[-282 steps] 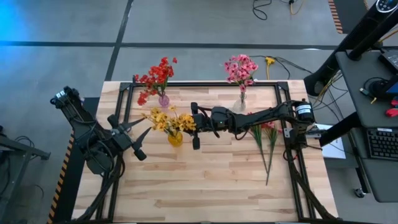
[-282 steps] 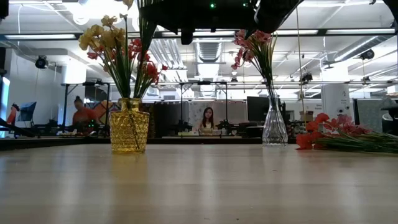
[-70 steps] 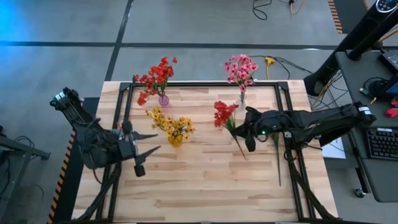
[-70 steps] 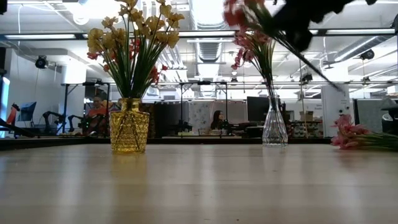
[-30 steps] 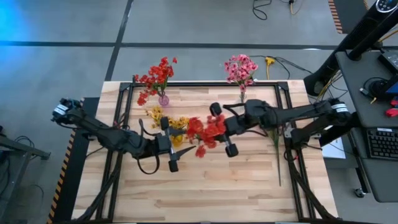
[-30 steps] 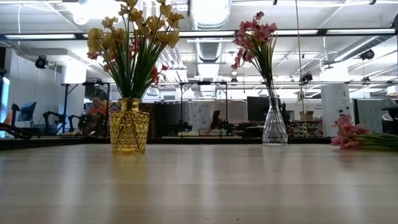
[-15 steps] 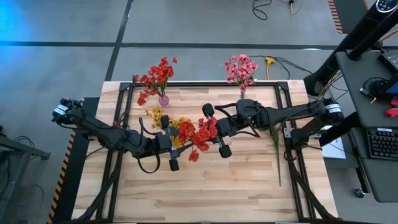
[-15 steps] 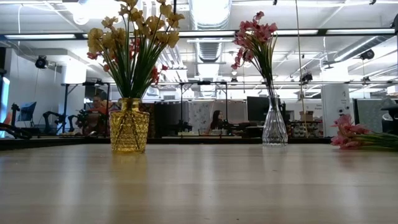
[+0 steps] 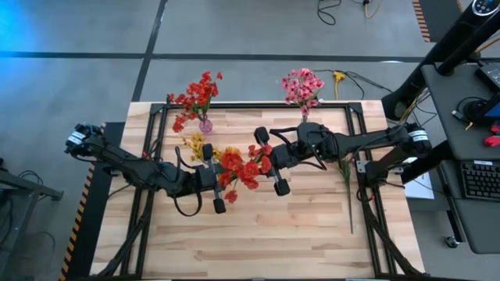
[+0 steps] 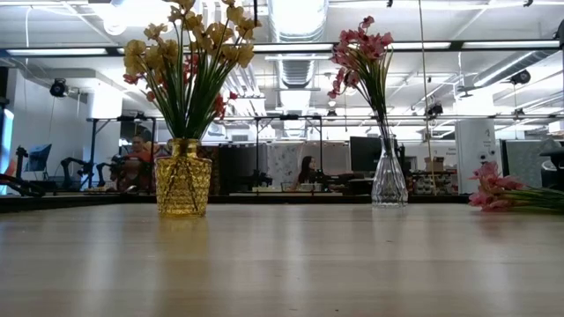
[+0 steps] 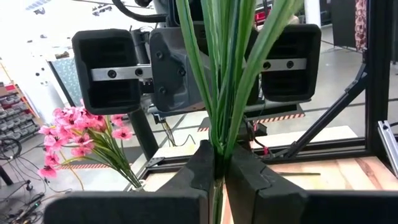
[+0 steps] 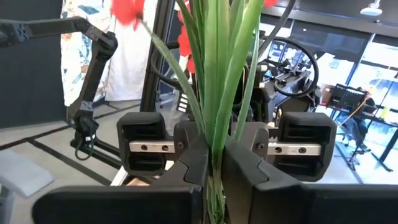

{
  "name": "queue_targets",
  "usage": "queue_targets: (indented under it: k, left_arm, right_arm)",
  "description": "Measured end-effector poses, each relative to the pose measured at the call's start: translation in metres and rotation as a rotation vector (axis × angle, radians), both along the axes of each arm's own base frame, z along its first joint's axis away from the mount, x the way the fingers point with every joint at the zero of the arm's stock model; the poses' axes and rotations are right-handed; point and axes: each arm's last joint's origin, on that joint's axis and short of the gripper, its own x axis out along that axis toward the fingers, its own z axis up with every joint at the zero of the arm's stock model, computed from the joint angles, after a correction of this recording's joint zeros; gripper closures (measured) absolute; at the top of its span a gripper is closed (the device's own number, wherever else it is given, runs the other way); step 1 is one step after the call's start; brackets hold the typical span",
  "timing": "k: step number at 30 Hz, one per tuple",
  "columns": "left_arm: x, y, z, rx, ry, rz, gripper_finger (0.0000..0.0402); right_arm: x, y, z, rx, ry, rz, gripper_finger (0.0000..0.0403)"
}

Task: Sort flowers into vase by color
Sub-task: Put the red flower into the purple flower vase

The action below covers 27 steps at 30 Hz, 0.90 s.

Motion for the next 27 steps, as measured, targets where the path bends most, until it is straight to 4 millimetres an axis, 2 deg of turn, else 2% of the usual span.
queue_targets:
  k: [5, 11, 18, 27]
  left_arm:
    - [0.0, 0.0, 0.0, 0.002, -0.002, 0.002, 0.0395]
    - [-0.005, 0.003, 0.006, -0.001, -0.021, 0.01, 0.0397]
    - [-0.021, 0.01, 0.022, -0.005, -0.056, 0.011, 0.0398]
    - [-0.044, 0.021, 0.036, -0.009, -0.066, 0.041, 0.0399]
  right_arm:
    - [-0.002, 0.0, 0.002, 0.022, 0.008, -0.003, 0.0358]
    - [-0.004, -0.001, 0.005, 0.033, 0.003, -0.021, 0.03]
    - [-0.009, -0.002, 0.019, 0.066, 0.041, -0.031, 0.024]
    - [-0.011, -0.004, 0.03, 0.055, 0.11, -0.107, 0.0205]
